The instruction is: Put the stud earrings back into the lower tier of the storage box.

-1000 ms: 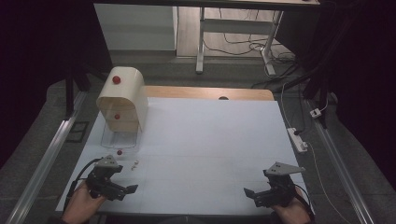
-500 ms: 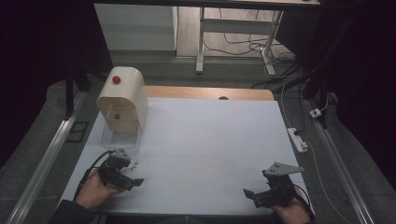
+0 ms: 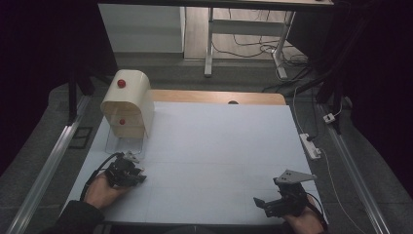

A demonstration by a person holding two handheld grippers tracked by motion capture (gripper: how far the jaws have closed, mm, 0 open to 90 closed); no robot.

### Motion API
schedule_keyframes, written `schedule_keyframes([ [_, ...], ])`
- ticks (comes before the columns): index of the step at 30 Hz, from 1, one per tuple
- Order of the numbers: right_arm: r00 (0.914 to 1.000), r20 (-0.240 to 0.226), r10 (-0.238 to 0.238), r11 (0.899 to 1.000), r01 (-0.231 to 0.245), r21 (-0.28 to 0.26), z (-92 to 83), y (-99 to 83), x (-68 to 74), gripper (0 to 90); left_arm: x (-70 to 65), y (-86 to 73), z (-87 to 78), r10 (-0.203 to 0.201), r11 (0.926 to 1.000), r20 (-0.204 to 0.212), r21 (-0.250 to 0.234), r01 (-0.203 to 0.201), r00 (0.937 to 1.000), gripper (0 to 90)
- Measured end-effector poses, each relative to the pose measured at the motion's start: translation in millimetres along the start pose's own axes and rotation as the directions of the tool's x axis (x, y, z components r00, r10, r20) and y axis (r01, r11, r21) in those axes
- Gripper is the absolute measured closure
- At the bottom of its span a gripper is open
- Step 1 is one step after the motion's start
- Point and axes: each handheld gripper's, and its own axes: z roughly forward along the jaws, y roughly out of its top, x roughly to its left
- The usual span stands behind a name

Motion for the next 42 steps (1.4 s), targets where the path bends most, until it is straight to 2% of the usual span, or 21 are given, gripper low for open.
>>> schedule_keyframes([
  [5,1.0000,-0.002,0.000,1.000,0.000,-0.002,0.1,-0.1,0.0,0.0,-2.5,0.8,-0.1,0.006,0.9999,-0.010,0.011,-0.006,0.9999,81.2],
  [11,1.0000,-0.001,0.000,1.000,0.000,-0.001,-0.2,-0.2,0.2,0.0,-4.1,2.2,-0.5,0.011,0.9997,-0.021,0.020,-0.011,0.9997,82.9],
  [14,1.0000,0.000,0.001,1.000,-0.001,-0.001,-0.4,-0.3,0.2,0.0,-2.3,2.0,-1.2,-0.003,0.9999,-0.012,0.015,0.003,0.9999,83.1],
  [18,1.0000,0.003,0.000,1.000,0.000,0.000,-0.8,-0.2,0.1,0.0,2.2,0.7,-5.8,-0.041,0.9990,0.017,-0.020,0.041,0.9990,87.1],
  [23,1.0000,0.001,-0.002,1.000,0.002,-0.001,-0.4,-0.3,0.2,0.0,1.1,1.3,-6.4,-0.034,0.9992,0.020,-0.022,0.035,0.9992,87.0],
  [32,1.0000,0.001,0.000,1.000,0.000,-0.002,-0.5,-0.3,0.2,0.0,0.3,2.9,-16.1,-0.039,0.9966,0.024,-0.071,0.041,0.9989,87.1],
  [37,1.0000,0.003,-0.001,1.000,0.001,0.001,-0.7,-0.3,0.1,0.0,1.2,5.1,-25.6,-0.048,0.9919,0.026,-0.116,0.051,0.9985,87.1],
  [42,1.0000,-0.001,0.001,1.000,-0.001,-0.002,-0.2,-0.4,0.1,0.0,6.5,6.2,-37.6,-0.069,0.9822,0.014,-0.174,0.070,0.9975,87.1],
])
